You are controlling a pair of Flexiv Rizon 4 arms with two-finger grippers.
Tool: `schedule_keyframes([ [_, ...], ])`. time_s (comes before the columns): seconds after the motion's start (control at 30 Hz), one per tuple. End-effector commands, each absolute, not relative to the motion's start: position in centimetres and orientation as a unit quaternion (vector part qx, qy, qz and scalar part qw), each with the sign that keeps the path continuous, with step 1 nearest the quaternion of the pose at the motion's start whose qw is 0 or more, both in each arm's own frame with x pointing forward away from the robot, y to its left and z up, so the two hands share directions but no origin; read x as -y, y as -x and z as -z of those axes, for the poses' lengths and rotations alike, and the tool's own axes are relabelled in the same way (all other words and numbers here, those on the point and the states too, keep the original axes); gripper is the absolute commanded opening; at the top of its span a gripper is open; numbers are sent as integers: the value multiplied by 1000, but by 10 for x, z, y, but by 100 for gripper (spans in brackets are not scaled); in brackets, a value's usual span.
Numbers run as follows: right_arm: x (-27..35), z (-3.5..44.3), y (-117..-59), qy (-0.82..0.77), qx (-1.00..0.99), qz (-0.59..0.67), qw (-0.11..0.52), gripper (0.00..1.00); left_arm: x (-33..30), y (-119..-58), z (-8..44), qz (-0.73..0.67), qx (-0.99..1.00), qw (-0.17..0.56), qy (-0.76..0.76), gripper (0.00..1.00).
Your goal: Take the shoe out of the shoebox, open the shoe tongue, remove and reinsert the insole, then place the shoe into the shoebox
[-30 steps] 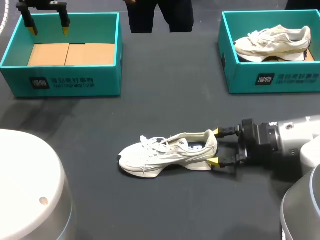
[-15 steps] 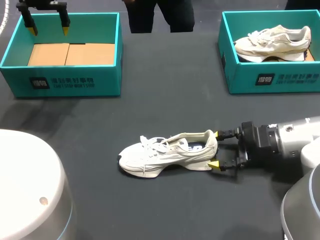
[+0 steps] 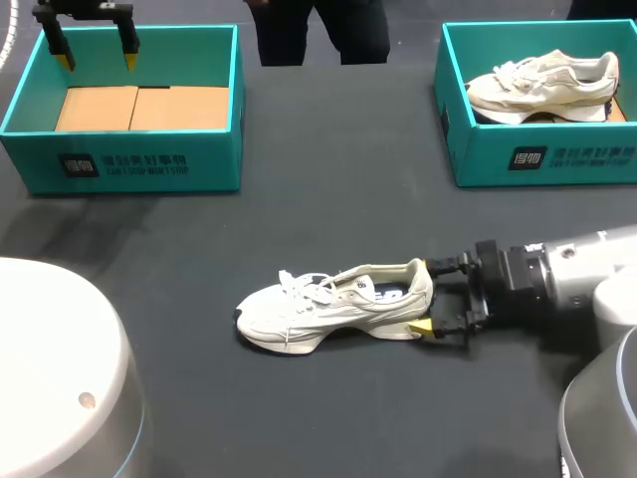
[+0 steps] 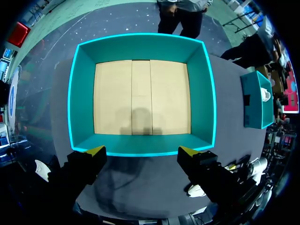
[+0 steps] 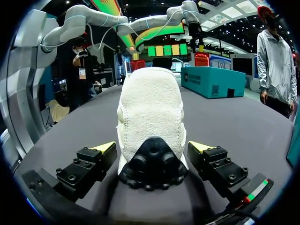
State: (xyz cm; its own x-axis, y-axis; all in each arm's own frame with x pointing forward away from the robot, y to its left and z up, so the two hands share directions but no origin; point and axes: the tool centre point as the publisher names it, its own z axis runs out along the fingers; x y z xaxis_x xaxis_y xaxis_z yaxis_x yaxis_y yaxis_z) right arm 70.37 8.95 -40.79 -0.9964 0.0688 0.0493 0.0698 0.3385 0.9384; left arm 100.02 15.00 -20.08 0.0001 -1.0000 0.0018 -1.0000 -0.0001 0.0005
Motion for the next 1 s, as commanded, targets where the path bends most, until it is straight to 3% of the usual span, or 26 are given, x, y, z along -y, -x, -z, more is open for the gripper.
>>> schedule_keyframes([
  [0.03,-93,412,-708,38,816,577,4,100,-150,-1000,200,0,707,0,-707,100],
  [1.0,-113,416,-706,-3,809,587,25,100,-150,-1000,200,0,707,0,-707,100],
])
